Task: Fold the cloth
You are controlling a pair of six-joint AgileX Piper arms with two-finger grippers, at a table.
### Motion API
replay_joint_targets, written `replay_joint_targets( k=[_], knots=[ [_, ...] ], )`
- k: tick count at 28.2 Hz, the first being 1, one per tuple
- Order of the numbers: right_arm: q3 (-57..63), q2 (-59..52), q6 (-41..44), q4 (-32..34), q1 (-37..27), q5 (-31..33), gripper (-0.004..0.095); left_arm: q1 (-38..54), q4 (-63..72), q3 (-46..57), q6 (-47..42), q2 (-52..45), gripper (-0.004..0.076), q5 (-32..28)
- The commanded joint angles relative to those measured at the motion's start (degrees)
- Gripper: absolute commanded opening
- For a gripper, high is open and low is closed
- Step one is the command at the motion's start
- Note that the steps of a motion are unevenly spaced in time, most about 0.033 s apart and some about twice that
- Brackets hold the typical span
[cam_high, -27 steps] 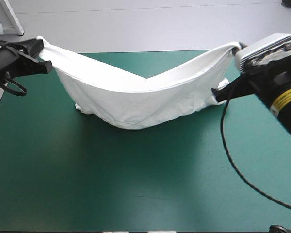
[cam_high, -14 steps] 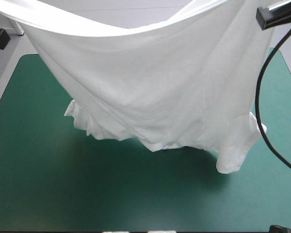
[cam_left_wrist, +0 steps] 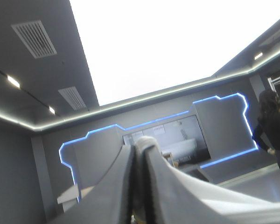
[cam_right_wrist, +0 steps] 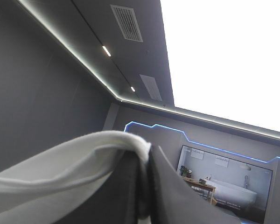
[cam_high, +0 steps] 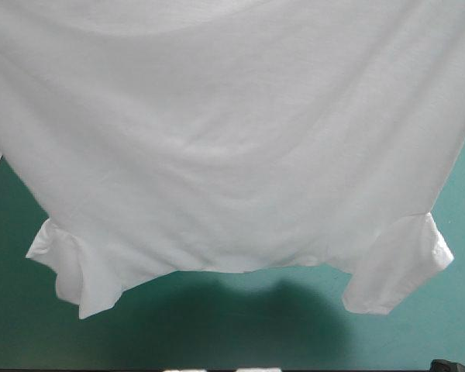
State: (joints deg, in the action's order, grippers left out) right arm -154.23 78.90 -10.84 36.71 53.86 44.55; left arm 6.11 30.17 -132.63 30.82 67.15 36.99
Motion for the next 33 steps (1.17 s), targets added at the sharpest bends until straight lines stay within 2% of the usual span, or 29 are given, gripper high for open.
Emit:
replay_joint_targets(
  k=[1,7,11,13,14,17,19,22,25,27,30,31,33],
  knots=[
    [-0.23,0.07,-1.64,0.79,-0.08,-3.24,-0.0018,-0.13,1.24,-1.91,-0.37,1.88,0.0019,-3.61],
    [2.06,2.05,1.78,9.90,-0.08,0.13,-0.0018,-0.13,1.25,-1.91,-4.08,9.54,0.0019,2.30],
    [5.08,3.83,2.03,11.51,-0.48,0.96,-0.0018,-0.13,4.36,-1.91,-4.54,15.40,0.0019,3.18],
    [6.83,5.29,3.84,9.38,-4.03,1.20,-0.0018,-0.13,5.06,-1.91,-4.26,17.92,0.0019,2.93],
    [7.75,6.00,4.12,6.68,-6.39,0.68,-0.0018,-0.13,5.19,-1.91,-4.12,18.78,0.0019,2.93],
    [12.16,9.06,3.77,-9.14,-19.58,-4.39,-0.0018,-0.13,5.20,-1.91,-2.79,21.49,0.0019,3.06],
    [14.91,12.00,0.40,-24.45,-29.21,-9.75,-0.0018,-0.13,5.66,-1.91,-0.94,22.93,0.0019,2.62],
    [13.57,18.14,-7.58,-48.84,-40.27,-13.22,-0.0018,-0.13,6.43,-1.91,1.06,25.40,0.0019,-0.64],
    [7.65,24.80,-15.10,-63.46,-47.09,-15.17,-0.0018,-0.13,8.62,-4.10,3.78,29.27,0.0019,-4.18],
    [1.73,28.36,-17.96,-66.83,-49.36,-15.41,-0.0017,-0.13,10.77,-8.43,6.43,33.22,0.0019,-4.57],
    [-5.18,30.84,-20.35,-66.82,-49.71,-18.23,-0.0018,-1.23,10.96,-18.39,7.40,38.09,0.0019,-6.02],
    [-7.80,30.84,-21.90,-66.99,-49.71,-19.05,-0.0017,-2.29,8.14,-24.81,6.82,39.65,0.0019,-6.29],
    [-10.33,30.84,-22.33,-67.12,-49.71,-16.38,-0.0018,-2.68,5.10,-28.23,5.55,39.27,0.0019,-4.52]
  ],
)
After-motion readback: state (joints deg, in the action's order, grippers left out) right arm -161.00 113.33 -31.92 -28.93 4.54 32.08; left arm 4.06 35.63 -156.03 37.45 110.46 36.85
